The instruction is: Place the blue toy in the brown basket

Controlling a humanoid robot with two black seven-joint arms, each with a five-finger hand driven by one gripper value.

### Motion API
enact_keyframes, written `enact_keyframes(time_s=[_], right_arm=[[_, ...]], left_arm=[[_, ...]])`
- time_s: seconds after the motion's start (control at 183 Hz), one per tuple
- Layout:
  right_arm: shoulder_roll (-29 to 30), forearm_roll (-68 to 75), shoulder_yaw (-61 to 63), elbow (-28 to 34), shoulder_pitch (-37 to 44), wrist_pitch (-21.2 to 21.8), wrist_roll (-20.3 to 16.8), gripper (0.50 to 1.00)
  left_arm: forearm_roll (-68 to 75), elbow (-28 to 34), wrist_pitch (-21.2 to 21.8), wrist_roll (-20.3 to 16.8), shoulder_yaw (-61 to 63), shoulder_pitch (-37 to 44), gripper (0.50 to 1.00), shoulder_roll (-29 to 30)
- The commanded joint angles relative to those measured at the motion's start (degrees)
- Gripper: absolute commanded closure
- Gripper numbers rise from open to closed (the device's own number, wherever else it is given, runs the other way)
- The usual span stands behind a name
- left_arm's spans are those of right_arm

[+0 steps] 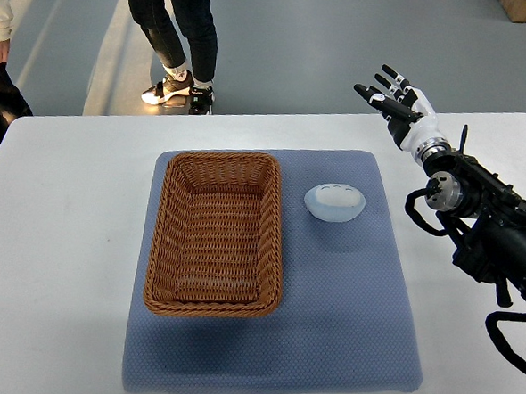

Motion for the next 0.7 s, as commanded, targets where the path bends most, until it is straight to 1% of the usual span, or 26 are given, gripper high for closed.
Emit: enact_keyframes(time_s=[0.0, 0.694], right_arm=[[0.14, 0.0, 0.0, 0.0, 0.0, 0.0, 0.0, 0.589], [-0.12, 0.09, 0.88, 0.09, -0.17, 0.09, 0.0, 0.589]], left_arm=[[0.0, 0.08, -0.05, 0.0, 0.0, 0.02, 0.5, 0.0], [0.0, 0.08, 0.38, 0.0, 0.0, -0.07, 0.5, 0.0]])
